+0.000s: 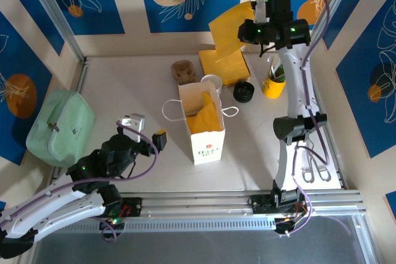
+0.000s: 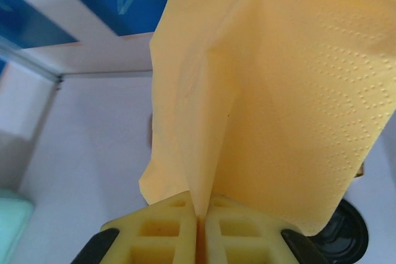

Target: Pack the takeout coffee

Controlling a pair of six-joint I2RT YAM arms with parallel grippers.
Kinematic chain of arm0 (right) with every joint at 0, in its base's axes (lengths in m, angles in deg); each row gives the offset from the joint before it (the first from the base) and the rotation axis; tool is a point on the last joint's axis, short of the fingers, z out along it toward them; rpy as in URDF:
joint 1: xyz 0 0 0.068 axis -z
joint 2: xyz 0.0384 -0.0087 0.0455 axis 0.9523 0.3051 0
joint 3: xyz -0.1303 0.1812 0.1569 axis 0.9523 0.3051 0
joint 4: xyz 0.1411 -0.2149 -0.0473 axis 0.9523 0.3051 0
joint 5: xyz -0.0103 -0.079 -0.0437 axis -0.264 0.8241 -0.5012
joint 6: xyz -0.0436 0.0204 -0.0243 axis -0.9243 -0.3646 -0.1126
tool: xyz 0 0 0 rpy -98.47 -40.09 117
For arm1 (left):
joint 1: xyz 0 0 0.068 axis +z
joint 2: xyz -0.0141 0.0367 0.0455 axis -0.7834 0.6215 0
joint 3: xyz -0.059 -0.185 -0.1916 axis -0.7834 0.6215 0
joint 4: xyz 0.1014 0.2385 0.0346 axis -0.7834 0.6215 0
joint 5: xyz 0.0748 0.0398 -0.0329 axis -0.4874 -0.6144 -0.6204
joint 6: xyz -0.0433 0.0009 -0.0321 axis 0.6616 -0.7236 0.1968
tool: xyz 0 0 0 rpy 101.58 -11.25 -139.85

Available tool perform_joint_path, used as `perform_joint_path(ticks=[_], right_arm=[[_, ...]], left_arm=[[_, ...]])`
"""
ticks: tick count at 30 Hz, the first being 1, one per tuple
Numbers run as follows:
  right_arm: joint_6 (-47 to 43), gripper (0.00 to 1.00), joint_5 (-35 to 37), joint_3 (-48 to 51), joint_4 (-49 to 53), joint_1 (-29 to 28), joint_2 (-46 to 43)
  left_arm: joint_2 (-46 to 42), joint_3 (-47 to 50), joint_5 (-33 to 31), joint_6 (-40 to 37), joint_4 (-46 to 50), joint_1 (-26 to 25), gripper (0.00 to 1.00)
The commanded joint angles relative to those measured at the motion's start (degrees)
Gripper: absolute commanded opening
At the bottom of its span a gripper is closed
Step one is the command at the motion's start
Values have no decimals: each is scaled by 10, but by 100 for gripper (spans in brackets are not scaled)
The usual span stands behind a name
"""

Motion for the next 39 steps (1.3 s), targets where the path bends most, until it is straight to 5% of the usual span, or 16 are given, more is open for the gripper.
perform_joint_path(ticks=[1,12,24,39], right_arm=[[16,10,-86,19,52,-9,-58],[54,9,-98,134,84,-114,-199],[130,8,68,400,-19,-270,-341],[145,6,210,446,37,-357,-262]], left_arm=[[-2,-19,19,7,12,-3,99],[-9,-15,31,19,18,-3,99],[-16,1,24,24,15,-3,99],[-17,14,26,31,6,-3,99]])
